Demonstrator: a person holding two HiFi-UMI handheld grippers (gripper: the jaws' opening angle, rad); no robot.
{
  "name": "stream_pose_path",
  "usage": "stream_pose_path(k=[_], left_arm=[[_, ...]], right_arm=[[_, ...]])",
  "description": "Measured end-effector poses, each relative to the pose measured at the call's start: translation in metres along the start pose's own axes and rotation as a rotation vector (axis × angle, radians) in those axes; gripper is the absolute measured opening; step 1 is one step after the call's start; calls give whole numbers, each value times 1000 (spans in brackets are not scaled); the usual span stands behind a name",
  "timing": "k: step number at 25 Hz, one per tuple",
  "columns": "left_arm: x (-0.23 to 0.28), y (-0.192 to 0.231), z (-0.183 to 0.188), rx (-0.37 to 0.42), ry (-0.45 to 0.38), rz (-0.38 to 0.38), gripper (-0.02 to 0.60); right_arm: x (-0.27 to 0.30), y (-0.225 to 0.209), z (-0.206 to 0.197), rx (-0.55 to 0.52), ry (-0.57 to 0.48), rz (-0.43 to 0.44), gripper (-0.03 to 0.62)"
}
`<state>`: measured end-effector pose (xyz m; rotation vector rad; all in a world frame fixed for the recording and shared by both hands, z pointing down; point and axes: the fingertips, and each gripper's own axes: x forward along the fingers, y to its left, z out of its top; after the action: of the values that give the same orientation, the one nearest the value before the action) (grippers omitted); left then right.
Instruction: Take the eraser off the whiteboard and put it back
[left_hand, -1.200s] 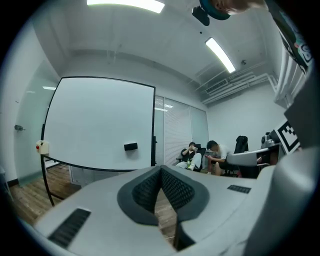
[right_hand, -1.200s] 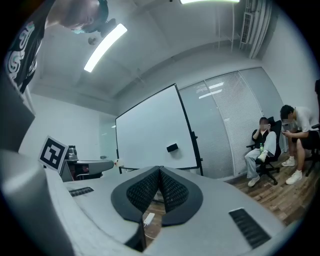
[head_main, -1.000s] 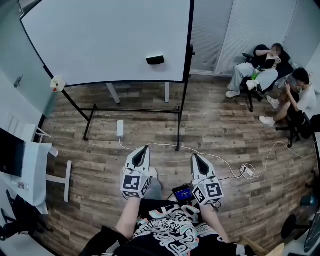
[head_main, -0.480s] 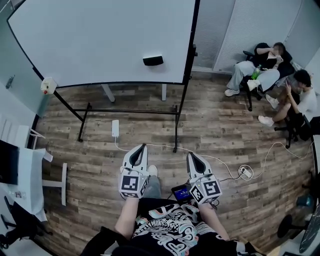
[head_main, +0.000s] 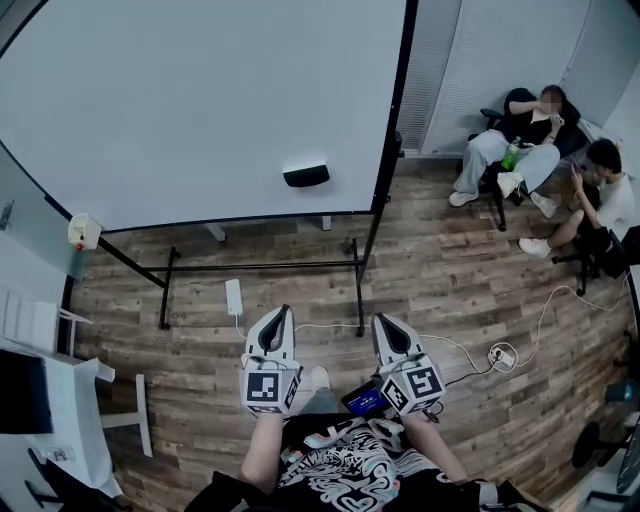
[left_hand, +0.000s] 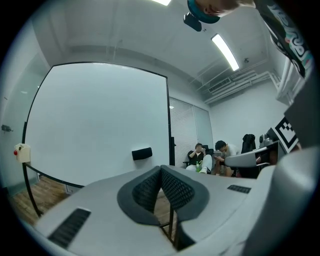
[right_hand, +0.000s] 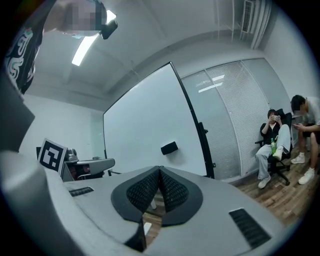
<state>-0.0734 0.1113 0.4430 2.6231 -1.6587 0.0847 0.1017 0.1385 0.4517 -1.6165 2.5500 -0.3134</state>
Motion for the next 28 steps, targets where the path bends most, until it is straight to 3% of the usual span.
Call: stream_pose_path(k=[13,21,25,28], left_arm=[[88,79,-7,72,29,-13,25],[101,94,-8,92,30,-24,26],[107,100,-6,111,11,25,26],[113,104,-15,70,52,18,26]], right_arm=[[116,-13,-12,-21,53,-42,15],[125,-26,-4,-15,35,-120,15],[131,-21,5,-31,25,-90,15],[135,-20,5,-8,11,-97,15]])
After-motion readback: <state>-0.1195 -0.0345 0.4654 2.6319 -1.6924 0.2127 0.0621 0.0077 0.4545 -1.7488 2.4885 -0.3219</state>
